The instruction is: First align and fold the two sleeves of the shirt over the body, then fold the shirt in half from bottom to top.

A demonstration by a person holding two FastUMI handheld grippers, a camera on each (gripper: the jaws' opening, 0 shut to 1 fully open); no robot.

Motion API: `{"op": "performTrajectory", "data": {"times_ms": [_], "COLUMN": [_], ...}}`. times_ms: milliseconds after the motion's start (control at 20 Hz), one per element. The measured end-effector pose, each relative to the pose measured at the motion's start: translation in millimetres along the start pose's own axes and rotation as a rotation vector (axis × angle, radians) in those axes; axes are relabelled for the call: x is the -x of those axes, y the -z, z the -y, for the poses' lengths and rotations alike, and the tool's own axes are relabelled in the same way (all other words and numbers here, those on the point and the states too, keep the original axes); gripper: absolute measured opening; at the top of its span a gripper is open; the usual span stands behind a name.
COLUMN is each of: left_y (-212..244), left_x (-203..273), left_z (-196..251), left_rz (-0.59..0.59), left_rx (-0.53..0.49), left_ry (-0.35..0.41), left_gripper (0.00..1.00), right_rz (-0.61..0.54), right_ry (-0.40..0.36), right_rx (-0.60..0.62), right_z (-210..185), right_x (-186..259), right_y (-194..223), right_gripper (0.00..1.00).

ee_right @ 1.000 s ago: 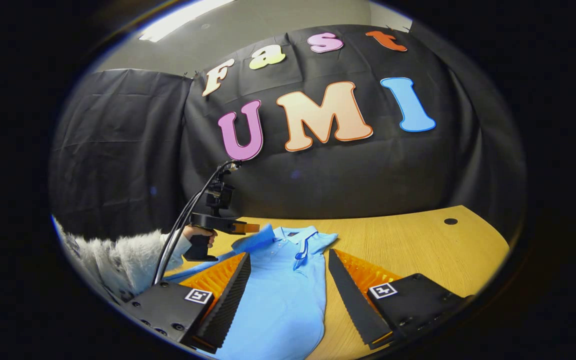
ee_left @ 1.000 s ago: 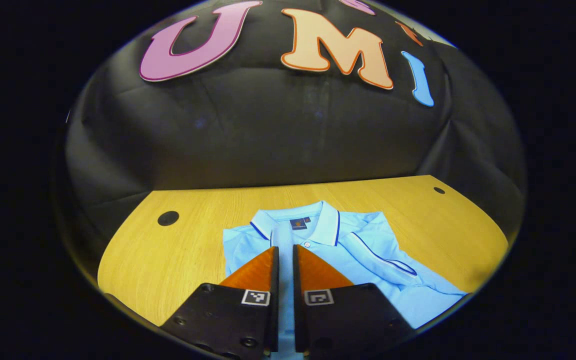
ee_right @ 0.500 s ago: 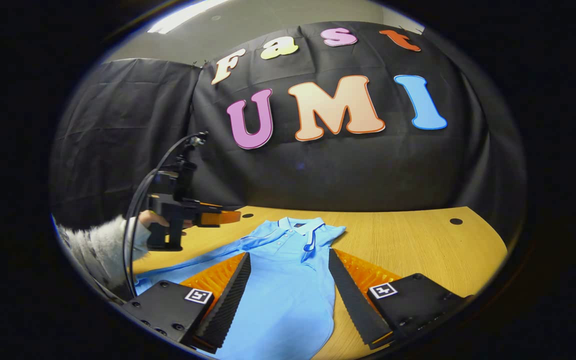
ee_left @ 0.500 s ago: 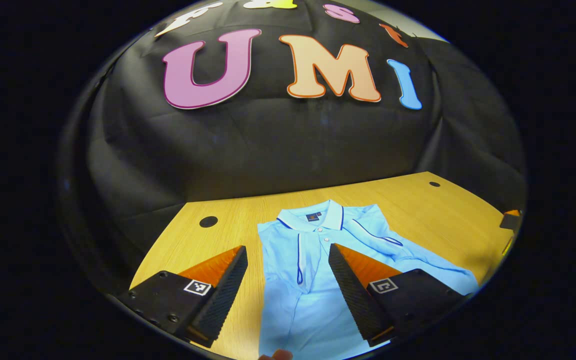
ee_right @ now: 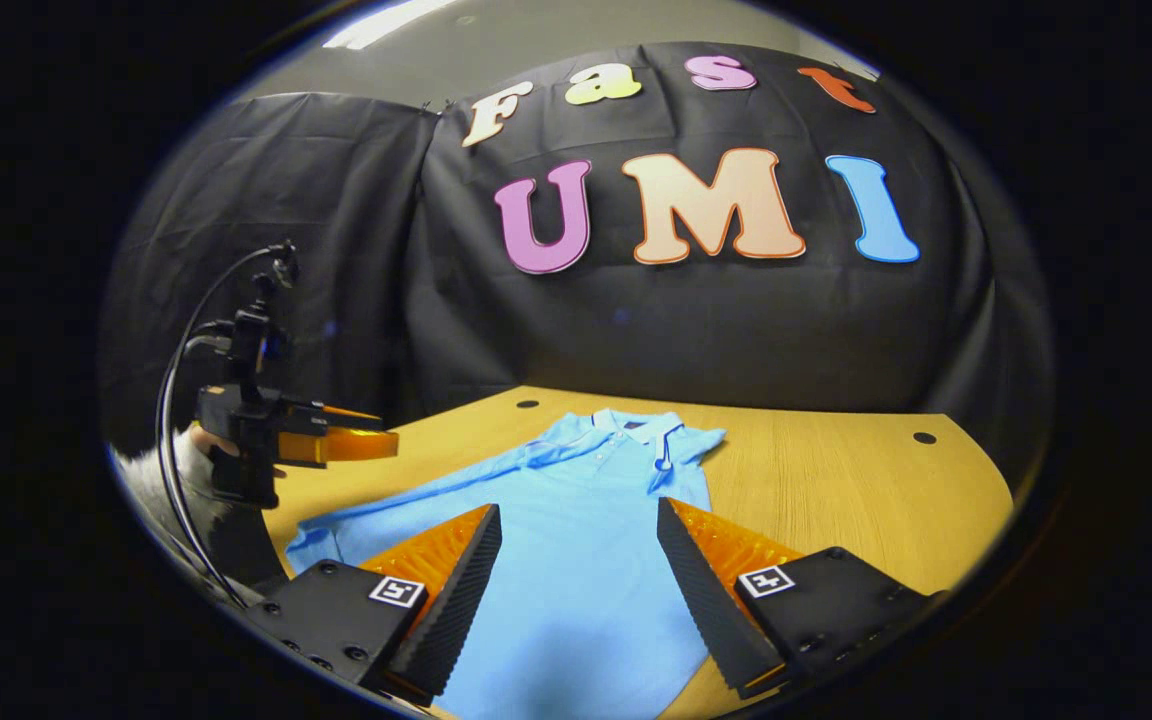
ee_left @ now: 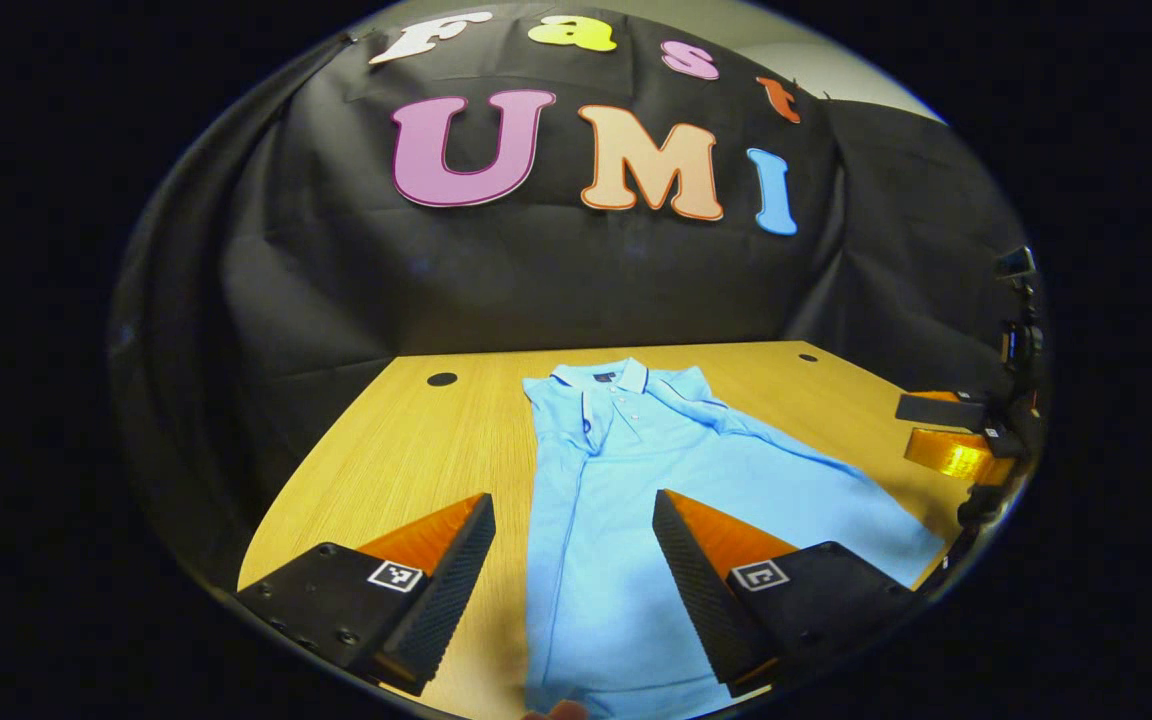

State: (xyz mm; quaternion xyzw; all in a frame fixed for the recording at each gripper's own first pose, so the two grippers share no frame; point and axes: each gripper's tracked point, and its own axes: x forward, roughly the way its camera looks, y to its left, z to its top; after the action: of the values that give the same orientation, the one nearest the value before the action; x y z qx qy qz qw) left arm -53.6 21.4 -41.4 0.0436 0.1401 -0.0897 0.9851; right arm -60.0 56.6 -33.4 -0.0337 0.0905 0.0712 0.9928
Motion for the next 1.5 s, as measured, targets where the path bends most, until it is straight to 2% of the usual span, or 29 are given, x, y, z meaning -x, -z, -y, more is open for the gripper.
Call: {"op": "performTrajectory", "data": {"times_ms": [100, 150, 200, 500, 750, 1000, 1050, 1200, 1500], "left_y": [16, 25, 35, 83, 111, 119, 120, 129, 131], "left_x": [24, 34, 44, 79, 82, 82, 80, 77, 73], "left_z": [8, 13, 19, 32, 40, 47, 48, 49, 49], "left_rz": [-0.015, -0.019, -0.035, -0.090, -0.136, -0.148, -0.150, -0.173, -0.153], "left_rx": [-0.019, -0.021, -0.019, 0.050, 0.052, 0.050, 0.051, 0.053, -0.005], "left_ry": [0.008, 0.018, 0.029, 0.048, 0.055, 0.063, 0.065, 0.061, 0.038], "left_gripper": [0.95, 0.95, 0.95, 0.95, 0.96, 0.96, 0.96, 0.96, 0.96], "right_rz": [-0.043, -0.064, -0.087, -0.185, -0.229, -0.268, -0.266, -0.257, -0.240], "right_ry": [0.013, 0.014, 0.014, 0.057, 0.098, 0.118, 0.117, 0.115, 0.114], "right_rx": [0.017, 0.019, 0.018, -0.014, 0.027, 0.029, 0.010, -0.034, -0.035], "right_z": [-4, -6, -8, -6, -3, 3, 4, 4, -3], "right_x": [18, 26, 34, 70, 85, 90, 90, 89, 83], "right_y": [19, 29, 39, 89, 111, 133, 134, 135, 137], "right_gripper": [0.98, 0.94, 0.98, 0.98, 0.98, 0.96, 0.99, 0.99, 0.98]}}
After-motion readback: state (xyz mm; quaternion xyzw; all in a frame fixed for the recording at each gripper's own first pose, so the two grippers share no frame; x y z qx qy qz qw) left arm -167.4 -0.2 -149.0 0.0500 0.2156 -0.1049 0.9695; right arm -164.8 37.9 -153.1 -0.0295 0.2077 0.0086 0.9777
